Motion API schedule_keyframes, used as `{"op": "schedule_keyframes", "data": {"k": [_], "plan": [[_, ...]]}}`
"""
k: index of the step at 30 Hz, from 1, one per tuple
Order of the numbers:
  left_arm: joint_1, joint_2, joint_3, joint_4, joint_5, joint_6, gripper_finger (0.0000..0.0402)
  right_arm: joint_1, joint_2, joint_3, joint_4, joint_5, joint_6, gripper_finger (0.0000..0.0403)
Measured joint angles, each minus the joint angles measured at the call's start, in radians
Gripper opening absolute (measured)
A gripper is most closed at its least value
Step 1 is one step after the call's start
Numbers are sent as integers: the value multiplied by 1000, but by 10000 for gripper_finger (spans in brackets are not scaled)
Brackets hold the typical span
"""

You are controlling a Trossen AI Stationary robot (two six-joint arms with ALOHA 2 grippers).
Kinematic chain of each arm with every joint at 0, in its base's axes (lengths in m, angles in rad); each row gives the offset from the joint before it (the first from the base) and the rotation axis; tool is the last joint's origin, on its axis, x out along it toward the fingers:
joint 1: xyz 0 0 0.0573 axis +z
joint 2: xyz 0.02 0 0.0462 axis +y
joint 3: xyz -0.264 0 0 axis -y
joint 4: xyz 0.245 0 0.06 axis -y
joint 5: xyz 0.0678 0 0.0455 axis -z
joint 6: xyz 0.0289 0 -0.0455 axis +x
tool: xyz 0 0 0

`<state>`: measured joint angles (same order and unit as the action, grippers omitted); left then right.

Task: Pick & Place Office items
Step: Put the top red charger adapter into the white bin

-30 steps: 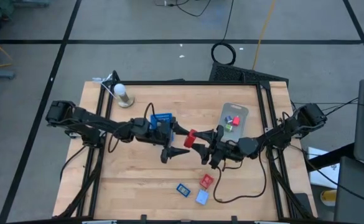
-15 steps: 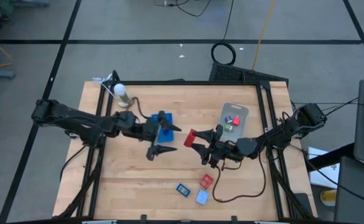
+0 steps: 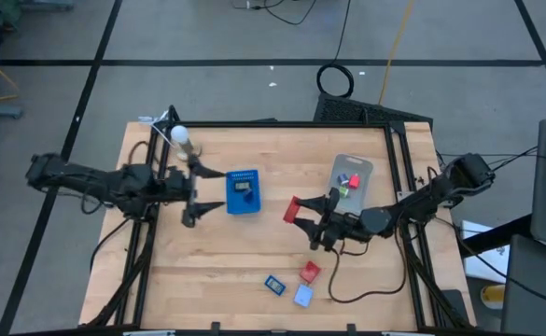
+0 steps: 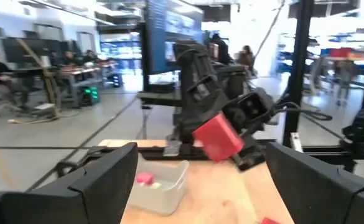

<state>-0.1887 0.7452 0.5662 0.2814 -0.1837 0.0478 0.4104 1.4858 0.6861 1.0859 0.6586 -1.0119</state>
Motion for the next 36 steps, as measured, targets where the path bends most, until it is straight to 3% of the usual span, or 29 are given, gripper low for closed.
{"op": "schedule_keyframes", "data": {"k": [6,9,17,23,30,36], "plan": [[-10,-245,-197,-34,-25,-41,350,10,-141,-131,-65,-2,211,248],[-10,-320,-280,-52,-29,-50,320,11,-243,-231,-68,-7,315,248],[-9,-374,-421,-48,-64,12,139,11,-519,-446,-66,-134,554,248],[1,-376,-442,-66,-112,32,12,10,-673,-566,-67,-139,718,248],[71,-405,-442,-146,-117,48,17,10,-798,-642,-121,-137,821,248],[113,-420,-442,-207,-45,35,8,10,-828,-644,-215,-131,841,248]]}}
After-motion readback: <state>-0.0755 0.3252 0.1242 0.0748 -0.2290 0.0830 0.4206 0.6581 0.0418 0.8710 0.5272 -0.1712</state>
